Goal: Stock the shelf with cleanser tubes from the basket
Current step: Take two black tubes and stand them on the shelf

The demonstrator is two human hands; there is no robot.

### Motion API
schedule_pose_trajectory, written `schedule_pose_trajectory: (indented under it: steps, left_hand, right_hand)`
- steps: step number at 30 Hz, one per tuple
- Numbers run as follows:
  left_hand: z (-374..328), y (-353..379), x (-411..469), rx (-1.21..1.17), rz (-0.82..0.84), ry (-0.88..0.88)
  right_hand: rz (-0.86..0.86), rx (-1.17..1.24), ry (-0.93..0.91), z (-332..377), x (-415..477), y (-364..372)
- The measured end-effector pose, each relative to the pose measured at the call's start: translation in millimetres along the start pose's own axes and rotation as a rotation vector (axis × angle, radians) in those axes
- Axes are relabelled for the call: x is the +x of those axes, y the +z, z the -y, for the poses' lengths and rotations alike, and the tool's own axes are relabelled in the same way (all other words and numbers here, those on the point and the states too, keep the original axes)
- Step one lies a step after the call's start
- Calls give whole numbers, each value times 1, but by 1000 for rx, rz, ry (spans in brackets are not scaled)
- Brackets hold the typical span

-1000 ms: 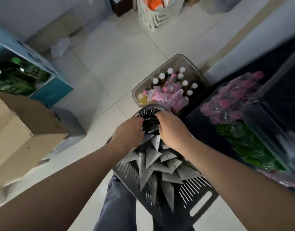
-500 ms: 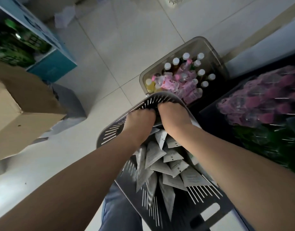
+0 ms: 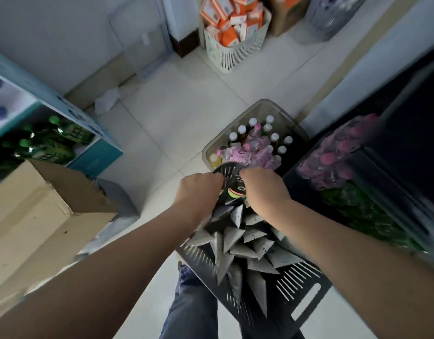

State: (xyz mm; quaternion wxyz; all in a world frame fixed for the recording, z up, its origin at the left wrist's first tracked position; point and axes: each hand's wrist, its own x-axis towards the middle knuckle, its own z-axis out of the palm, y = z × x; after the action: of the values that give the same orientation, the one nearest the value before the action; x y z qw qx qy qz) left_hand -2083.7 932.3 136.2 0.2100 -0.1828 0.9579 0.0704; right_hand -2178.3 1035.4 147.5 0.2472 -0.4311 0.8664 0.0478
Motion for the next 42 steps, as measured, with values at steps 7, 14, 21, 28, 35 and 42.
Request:
schedule_pose_trajectory:
  steps: [7,14,21,28,35,42]
  left_hand:
    - [-5,-86,-31,65,-195,121]
    - [-29,-189,-72,187,-373,288]
    - [-60,-286,-102,207,-456,465]
    - [-117,-380,-135,263,-489,606]
    - [-178,-471,-171,273,-524,747]
    - [-250,-524,-175,330,-656,830]
  right_hand:
    - [-134,75,144,-3,-61,-76]
    - [-288,121,264,-10,-141,-155]
    - [-403,79,334,-18,-234,-232]
    - [-409,90,402,-35,-316,-301]
    - [-504,71,472,-63,-396,-371]
    - [-619,23,553,-117,-443,-425]
